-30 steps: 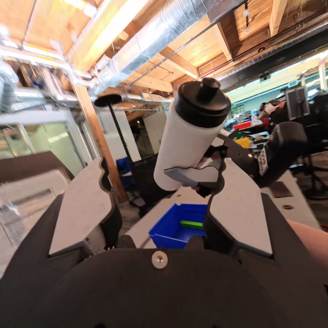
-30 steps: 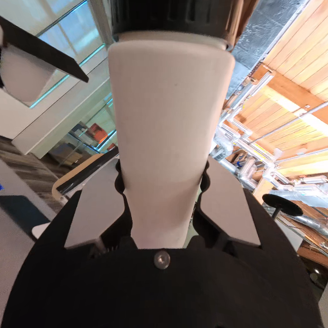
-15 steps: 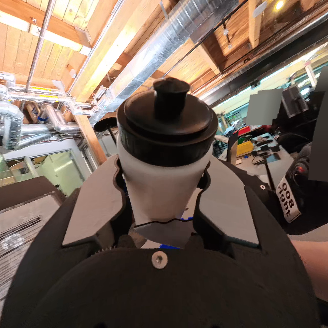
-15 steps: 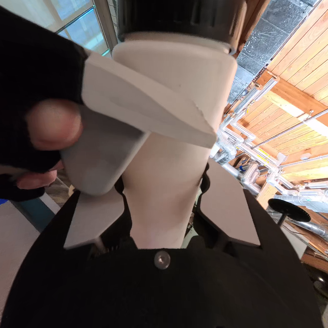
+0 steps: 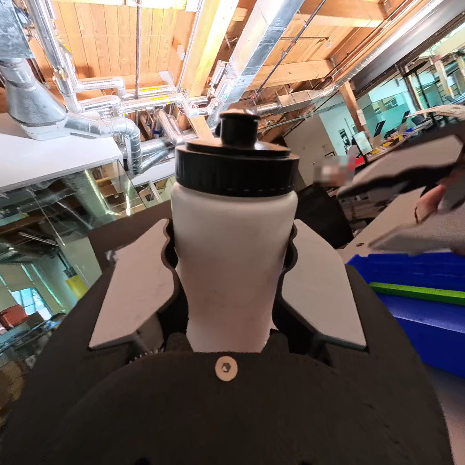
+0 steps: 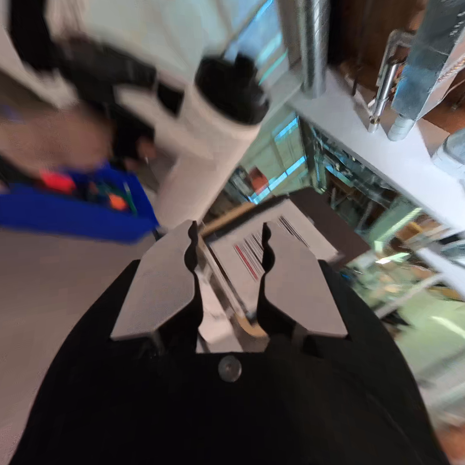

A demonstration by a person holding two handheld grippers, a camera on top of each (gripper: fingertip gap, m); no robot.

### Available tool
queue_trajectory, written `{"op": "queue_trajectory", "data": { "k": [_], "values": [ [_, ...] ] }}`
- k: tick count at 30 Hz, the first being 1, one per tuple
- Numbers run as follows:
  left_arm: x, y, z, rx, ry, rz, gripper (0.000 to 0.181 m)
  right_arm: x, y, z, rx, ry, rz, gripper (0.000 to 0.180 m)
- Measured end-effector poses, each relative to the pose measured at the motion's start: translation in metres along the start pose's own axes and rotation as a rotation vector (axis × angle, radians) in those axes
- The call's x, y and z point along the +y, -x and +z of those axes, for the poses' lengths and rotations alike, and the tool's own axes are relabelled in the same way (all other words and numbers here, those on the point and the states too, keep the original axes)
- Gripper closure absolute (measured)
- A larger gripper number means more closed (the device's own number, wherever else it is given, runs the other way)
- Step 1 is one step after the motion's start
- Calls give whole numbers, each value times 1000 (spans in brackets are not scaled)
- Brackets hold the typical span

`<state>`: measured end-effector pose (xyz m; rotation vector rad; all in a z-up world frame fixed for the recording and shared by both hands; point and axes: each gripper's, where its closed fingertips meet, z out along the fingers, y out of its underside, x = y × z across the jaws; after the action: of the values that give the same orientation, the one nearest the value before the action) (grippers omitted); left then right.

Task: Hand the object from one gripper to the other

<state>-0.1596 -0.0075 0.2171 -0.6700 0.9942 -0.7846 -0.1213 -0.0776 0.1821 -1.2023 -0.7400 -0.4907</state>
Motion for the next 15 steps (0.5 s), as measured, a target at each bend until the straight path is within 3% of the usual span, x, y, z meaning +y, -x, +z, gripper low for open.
{"op": "queue_trajectory", "data": {
  "k": [3, 5, 10, 15],
  "values": [
    [12, -22, 13, 87, 26, -41, 95, -43, -14, -18, -11, -213, 316, 137],
    [20, -42, 23, 141, 37, -49, 95, -53, -25, -27, 5, -267, 420, 139],
    [37, -90, 41, 250, 57, -92, 95, -35, -39, -33, 56, -167, 438, 140],
    [41, -110, 45, 286, 80, -50, 95, -16, -26, -22, -57, -103, 529, 140]
  ]
}}
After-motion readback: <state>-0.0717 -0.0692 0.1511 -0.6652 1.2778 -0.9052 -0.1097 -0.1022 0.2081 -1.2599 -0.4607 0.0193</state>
